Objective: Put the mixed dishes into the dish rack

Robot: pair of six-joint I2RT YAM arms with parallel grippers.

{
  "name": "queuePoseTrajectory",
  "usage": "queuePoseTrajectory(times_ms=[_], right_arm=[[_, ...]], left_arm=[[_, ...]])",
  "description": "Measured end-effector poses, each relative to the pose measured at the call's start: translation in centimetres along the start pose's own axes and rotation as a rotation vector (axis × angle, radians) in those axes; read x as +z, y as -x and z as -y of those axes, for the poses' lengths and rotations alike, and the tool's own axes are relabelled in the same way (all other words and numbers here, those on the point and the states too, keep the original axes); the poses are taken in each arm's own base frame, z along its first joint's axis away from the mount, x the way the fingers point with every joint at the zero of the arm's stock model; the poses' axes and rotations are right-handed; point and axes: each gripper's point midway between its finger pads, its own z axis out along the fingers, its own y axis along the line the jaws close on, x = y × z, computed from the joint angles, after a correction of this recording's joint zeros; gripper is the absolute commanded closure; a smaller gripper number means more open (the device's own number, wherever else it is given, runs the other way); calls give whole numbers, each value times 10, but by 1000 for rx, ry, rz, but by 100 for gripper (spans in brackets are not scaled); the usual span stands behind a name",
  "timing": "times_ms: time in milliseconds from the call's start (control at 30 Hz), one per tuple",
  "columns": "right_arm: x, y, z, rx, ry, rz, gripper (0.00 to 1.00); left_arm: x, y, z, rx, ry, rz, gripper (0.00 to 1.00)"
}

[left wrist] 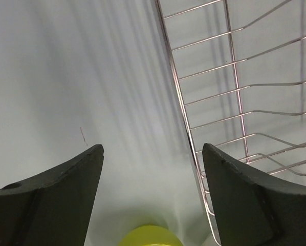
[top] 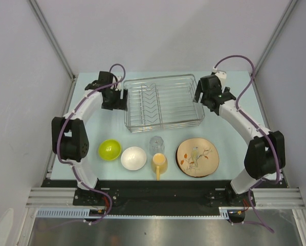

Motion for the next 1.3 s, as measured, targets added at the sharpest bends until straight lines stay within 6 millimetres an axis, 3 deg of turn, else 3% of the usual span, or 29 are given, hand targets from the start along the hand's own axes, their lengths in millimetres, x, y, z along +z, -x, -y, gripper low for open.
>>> queuePoseTrajectory(times_ms=[200,367,633,800,1000,1300], right_arm=[[22,-29,-13,-42,16,-77,0],[31,-45,-13,-58,14,-112,0],[38,-83,-4,-83,0,-178,0],[34,-116,-6,-104,2,-226,0],[25,-141,-10,-126,16,-256,0],[19,-142,-14,-121,27,-252,0]], left_arm=[[4,0,15,18,-44,8,17],[13,-16,21,33,-52,-24,17],[23,-32,3,79,57,-54,17],[32,-23,-6,120,113,-38,17],[53,2,-14,144,161,-26,17],[64,41,-19,160,201,22,18]])
